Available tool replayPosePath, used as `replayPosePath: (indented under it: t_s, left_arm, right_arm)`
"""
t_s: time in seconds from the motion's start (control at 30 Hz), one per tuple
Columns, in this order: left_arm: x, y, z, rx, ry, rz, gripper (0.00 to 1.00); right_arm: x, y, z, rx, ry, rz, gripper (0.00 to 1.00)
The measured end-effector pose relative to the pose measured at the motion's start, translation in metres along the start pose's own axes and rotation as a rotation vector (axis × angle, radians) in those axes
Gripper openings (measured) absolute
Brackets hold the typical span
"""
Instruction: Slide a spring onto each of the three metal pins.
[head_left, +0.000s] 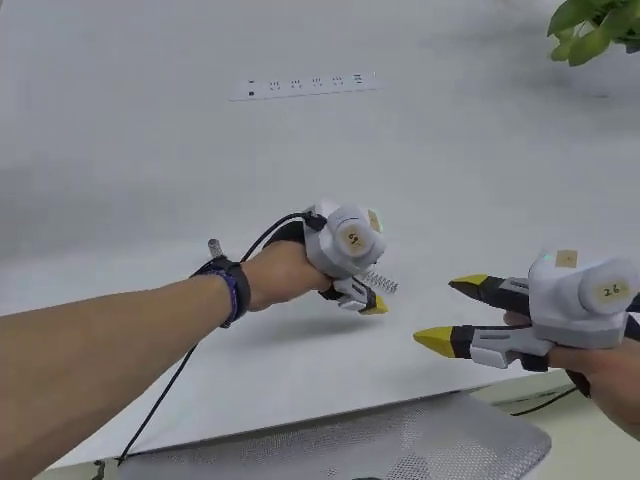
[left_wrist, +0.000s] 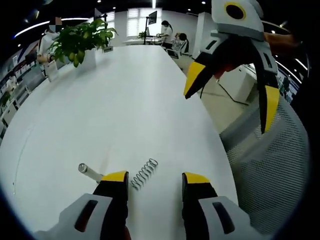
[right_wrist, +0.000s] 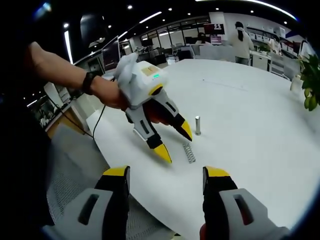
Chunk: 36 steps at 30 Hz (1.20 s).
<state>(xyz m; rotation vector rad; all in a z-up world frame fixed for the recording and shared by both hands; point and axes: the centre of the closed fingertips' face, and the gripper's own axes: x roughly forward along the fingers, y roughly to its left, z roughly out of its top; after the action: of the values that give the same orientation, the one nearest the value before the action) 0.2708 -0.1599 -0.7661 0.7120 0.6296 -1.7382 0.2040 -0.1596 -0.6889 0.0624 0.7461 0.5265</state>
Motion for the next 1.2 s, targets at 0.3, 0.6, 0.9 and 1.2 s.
replayPosePath:
  t_s: [0.3, 0.6, 0.9, 1.2]
  left_arm:
    - [0.008, 0.000, -0.008, -0.016, 0.026, -0.007, 0.32]
    - [0.013, -0.001, -0.012, -0.030, 0.037, -0.010, 0.23]
    - [0.012, -0.004, -0.024, -0.019, 0.076, -0.008, 0.13]
    - [0.003, -0.008, -0.033, 0.000, 0.113, -0.009, 0.03]
  right_arm:
    - [0.000, -0.001, -0.003, 0.008, 0.005, 0.002, 0.57]
    - [-0.001, -0.005, -0.005, 0.012, 0.007, -0.001, 0.56]
    - [-0.001, -0.005, -0.003, 0.012, 0.002, 0.000, 0.56]
    - [0.002, -0.003, -0.001, 0.009, -0.003, 0.007, 0.55]
